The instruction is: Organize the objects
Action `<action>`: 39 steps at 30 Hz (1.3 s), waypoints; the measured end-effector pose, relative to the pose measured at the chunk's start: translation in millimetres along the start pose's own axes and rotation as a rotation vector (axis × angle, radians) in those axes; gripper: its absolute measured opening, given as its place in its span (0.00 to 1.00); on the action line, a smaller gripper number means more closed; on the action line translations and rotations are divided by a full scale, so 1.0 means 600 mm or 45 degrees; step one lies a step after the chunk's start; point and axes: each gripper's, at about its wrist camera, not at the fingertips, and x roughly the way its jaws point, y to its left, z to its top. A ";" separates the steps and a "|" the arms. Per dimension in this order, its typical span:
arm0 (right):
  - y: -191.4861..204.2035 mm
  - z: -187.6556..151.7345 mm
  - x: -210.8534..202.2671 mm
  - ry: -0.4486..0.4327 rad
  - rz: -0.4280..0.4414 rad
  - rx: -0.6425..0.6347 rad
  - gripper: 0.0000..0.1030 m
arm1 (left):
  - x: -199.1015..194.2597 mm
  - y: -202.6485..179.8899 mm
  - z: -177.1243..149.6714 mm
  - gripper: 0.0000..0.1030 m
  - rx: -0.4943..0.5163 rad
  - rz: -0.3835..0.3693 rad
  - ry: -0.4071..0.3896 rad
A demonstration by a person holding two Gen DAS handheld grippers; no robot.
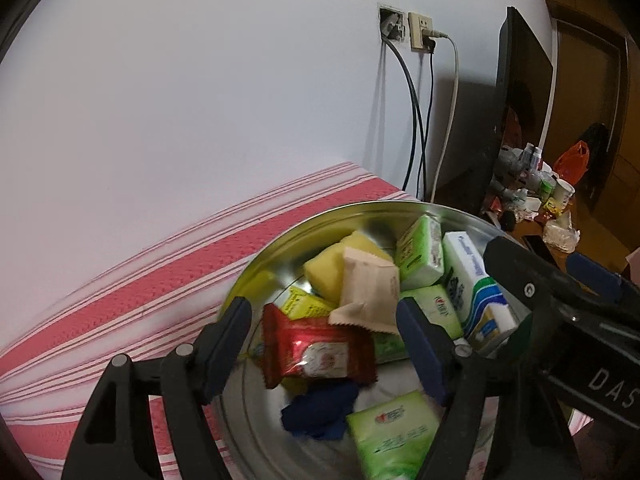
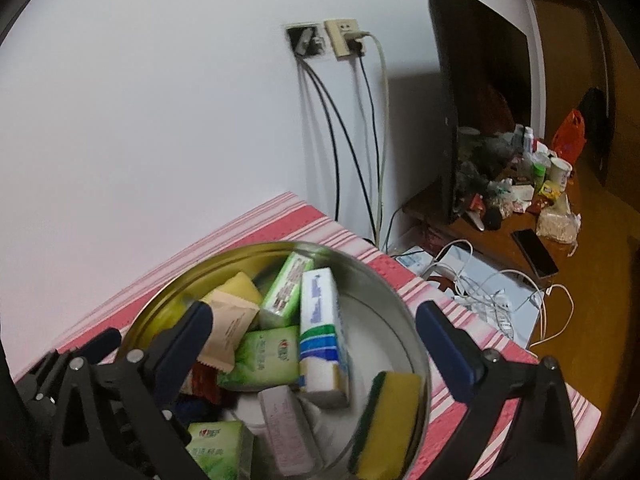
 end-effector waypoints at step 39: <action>0.070 -0.113 -0.169 -0.268 -0.126 -0.045 1.00 | -0.097 0.059 -0.109 0.75 -0.070 0.016 -0.141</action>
